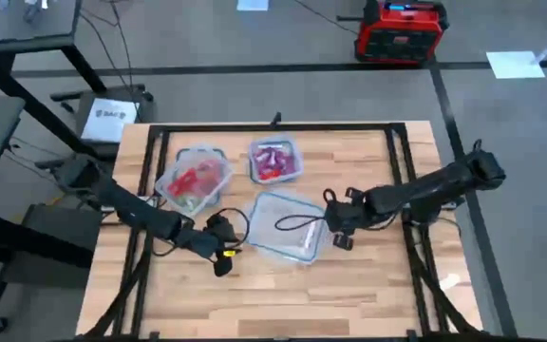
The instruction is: Sort candy
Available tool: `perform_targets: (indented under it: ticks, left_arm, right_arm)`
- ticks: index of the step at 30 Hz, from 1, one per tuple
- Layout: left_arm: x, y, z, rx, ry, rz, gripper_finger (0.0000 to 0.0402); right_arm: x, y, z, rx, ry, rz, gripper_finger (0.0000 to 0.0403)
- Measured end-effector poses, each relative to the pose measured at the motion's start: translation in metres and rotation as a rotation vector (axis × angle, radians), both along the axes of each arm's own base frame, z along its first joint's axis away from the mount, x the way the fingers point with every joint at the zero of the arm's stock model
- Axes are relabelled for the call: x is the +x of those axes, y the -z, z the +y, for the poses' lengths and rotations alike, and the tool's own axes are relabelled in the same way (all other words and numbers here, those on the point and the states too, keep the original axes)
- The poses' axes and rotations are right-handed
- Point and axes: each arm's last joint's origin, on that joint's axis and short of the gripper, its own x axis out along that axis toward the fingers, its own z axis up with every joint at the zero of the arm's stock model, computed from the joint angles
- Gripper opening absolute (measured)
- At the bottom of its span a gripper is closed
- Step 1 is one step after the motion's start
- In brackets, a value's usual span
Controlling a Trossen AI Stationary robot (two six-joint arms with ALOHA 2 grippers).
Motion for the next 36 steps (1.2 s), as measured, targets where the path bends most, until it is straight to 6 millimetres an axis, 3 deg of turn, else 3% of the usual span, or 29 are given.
perform_targets:
  ticks: [7,18,22,28,32,36]
  left_arm:
    - [0.000,-0.003,0.001,-0.020,-0.025,0.014,0.0146]
    - [0.020,-0.043,-0.016,-0.088,0.087,-0.061,0.0146]
    - [0.024,-0.028,-0.027,-0.138,0.066,-0.012,0.0146]
    - [0.036,0.007,-0.062,-0.260,-0.035,-0.053,0.0146]
    - [0.055,0.023,-0.082,-0.262,-0.129,-0.094,0.0146]
    - [0.083,0.032,-0.094,-0.154,-0.188,-0.141,0.0146]
  right_arm:
    - [0.011,-0.019,-0.001,-0.098,0.039,-0.110,0.0074]
    - [0.033,-0.037,0.010,-0.071,-0.051,-0.366,0.0074]
    - [0.036,-0.037,0.015,-0.054,-0.064,-0.407,0.0074]
    - [0.039,-0.033,0.017,-0.051,-0.063,-0.404,0.0074]
    - [0.040,-0.030,0.018,-0.045,-0.086,-0.389,0.0074]
    - [0.040,-0.030,0.020,-0.054,-0.114,-0.384,0.0074]
